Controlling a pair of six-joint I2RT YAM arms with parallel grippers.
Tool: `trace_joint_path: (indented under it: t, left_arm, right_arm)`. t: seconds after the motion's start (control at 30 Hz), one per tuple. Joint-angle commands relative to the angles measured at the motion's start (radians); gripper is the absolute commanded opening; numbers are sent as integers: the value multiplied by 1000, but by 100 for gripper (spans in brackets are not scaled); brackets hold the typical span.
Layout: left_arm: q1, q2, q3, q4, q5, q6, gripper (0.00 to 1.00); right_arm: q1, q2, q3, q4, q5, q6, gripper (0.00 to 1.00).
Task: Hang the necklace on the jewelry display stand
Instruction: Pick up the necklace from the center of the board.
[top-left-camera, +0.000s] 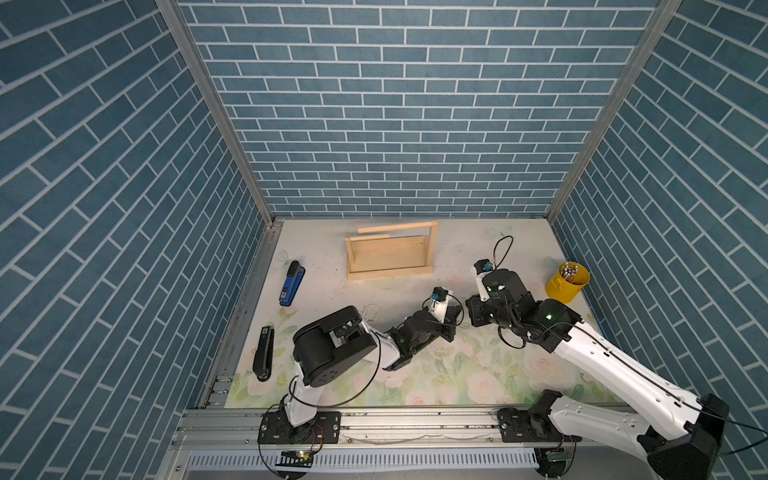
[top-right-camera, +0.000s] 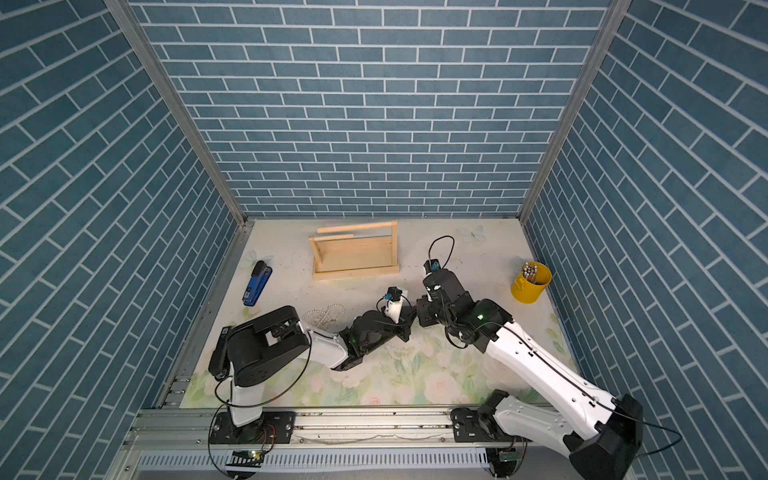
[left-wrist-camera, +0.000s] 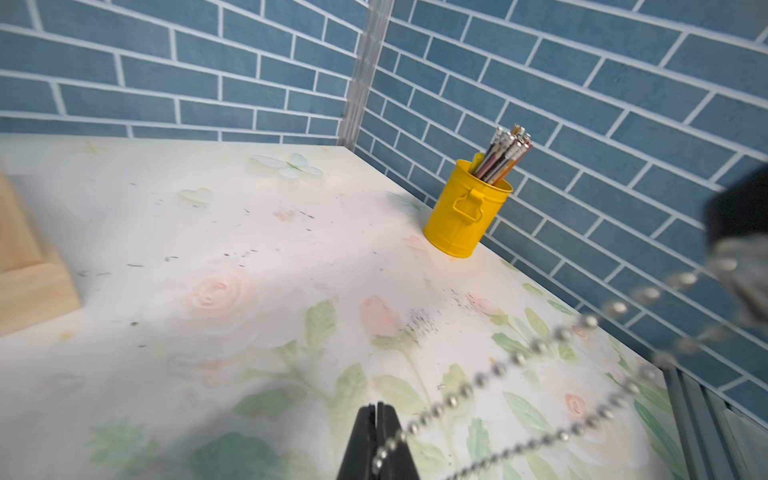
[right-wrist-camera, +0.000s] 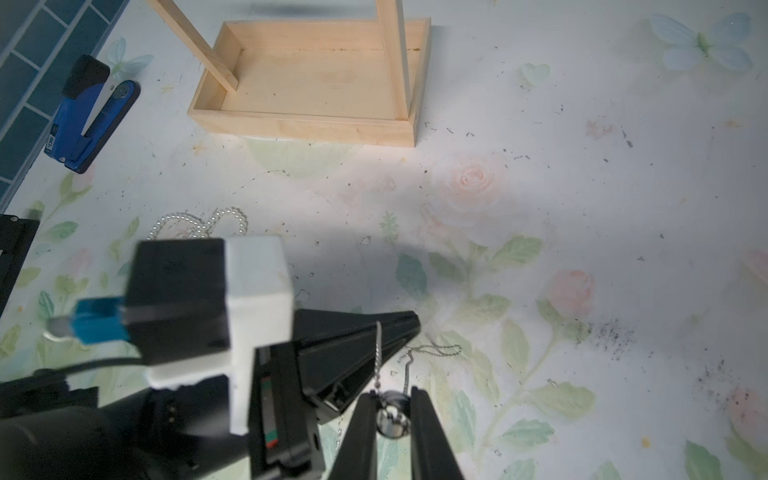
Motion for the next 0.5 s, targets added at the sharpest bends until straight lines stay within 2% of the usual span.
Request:
trace_joint_path:
  t: [0.0,0.13,0.2,0.3,0.37,0.47]
  left_arm:
    - [30,-137,7,-209,9,55,0]
    - [31,-241,122,-625,-3,194,0]
    - [31,-276,163,-762,-34,237,0]
    - [30,-333,198,-893,-85,288,0]
    - [28,-375,208,-935,-113,313,0]
    - [26,-422,220,-983,-125,334,0]
  right_arm:
    - [1,-42,-42,3,63,30,5]
    - [-3,-85,-107,91,76,27,14]
    - [-2,-115,-147,158,67,15,16]
    - [-3,-173,-206,256,52,12,26]
    - [-3,-218,-243,311,28,6,38]
    - [-2,-267,-277,356,-19,-19,49]
